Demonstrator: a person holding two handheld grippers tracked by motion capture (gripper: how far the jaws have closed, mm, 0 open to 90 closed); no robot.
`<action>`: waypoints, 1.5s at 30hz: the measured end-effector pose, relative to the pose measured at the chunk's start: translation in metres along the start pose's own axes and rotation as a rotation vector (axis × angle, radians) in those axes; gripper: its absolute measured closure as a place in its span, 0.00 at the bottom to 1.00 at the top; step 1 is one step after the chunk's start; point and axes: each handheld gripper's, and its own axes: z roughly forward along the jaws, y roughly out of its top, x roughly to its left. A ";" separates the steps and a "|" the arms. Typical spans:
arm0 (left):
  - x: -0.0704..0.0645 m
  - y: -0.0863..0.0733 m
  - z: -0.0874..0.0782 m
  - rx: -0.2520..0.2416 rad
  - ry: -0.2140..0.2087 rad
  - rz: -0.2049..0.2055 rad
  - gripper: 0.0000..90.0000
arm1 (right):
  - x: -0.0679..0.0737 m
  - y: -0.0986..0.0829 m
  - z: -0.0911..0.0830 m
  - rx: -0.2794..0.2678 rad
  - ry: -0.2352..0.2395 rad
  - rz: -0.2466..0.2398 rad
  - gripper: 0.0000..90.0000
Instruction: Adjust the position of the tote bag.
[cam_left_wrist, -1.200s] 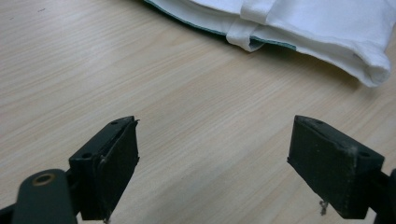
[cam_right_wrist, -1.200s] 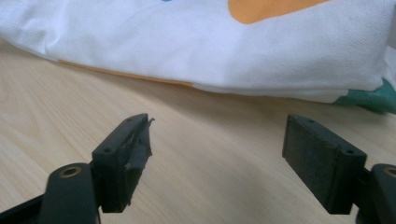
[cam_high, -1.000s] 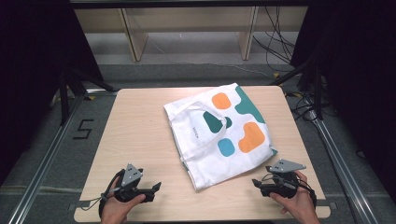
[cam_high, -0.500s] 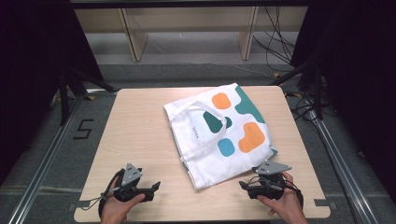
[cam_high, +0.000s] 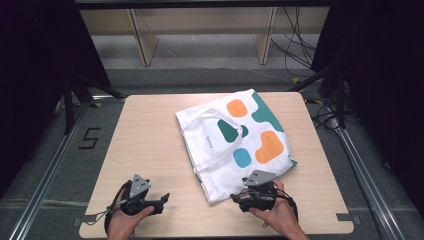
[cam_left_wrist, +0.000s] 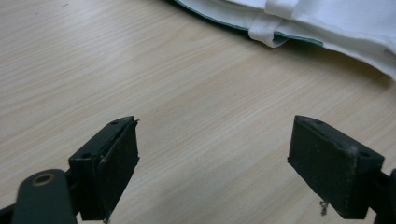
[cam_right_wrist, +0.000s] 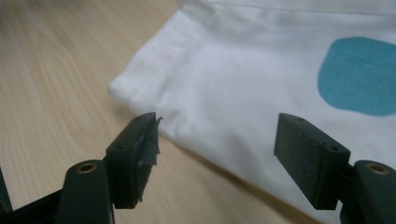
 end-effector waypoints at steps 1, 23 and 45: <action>0.000 0.000 0.000 0.000 0.000 0.000 0.17 | 0.002 0.003 0.003 -0.003 0.002 -0.007 0.36; 0.000 0.000 0.000 0.033 -0.004 0.021 0.17 | 0.032 0.045 0.063 0.020 0.035 -0.056 0.35; 0.000 0.000 -0.001 0.025 0.003 -0.001 0.18 | 0.016 0.007 0.009 0.068 -0.012 -0.160 0.98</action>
